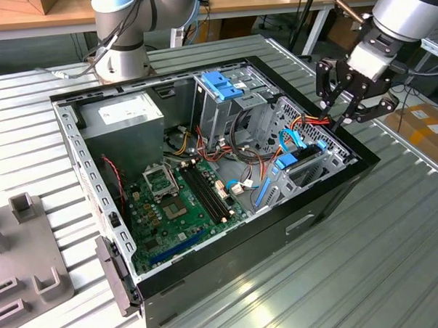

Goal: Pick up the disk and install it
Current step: 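Insert the second disk wire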

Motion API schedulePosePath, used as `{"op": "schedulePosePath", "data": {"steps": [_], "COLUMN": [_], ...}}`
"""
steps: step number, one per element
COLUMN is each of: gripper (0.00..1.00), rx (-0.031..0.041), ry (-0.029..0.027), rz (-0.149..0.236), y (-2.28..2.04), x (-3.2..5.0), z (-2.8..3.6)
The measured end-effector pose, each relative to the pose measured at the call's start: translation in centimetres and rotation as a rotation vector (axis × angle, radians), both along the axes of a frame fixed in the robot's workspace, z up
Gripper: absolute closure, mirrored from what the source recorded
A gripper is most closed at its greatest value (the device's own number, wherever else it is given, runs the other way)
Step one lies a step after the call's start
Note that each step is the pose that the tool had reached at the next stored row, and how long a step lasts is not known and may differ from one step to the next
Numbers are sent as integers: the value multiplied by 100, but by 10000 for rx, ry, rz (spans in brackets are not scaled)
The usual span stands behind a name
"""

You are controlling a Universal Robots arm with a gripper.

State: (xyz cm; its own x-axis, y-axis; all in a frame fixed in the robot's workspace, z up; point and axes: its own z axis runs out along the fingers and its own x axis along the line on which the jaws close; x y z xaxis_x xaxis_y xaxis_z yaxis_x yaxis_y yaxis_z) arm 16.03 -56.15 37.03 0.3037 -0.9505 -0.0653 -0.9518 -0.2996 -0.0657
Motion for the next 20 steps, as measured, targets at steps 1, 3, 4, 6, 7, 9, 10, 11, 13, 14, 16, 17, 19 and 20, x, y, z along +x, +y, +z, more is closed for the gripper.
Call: {"op": "schedulePosePath", "data": {"steps": [1,3,4,6,7,9,10,11,13,14,16,17,19,20], "gripper": [65,65,65,65,65,65,65,65,65,65,65,65,65,65], "rx": [1,0,1,0,1,0,0,0,1,2,3,3,3,3], "ry": [0,0,0,0,0,0,0,0,0,0,-1,-1,0,0], "rz": [316,1140,1493,1913,2207,2725,2916,3139,3760,4022,4422,4472,4584,4694], "y": [0,0,0,0,0,0,0,0,0,0,0,0,0,1], "x": [0,0,0,0,0,0,0,0,0,0,0,0,0,4], "z": [0,0,0,0,0,0,0,0,0,0,0,2,25,26]}}
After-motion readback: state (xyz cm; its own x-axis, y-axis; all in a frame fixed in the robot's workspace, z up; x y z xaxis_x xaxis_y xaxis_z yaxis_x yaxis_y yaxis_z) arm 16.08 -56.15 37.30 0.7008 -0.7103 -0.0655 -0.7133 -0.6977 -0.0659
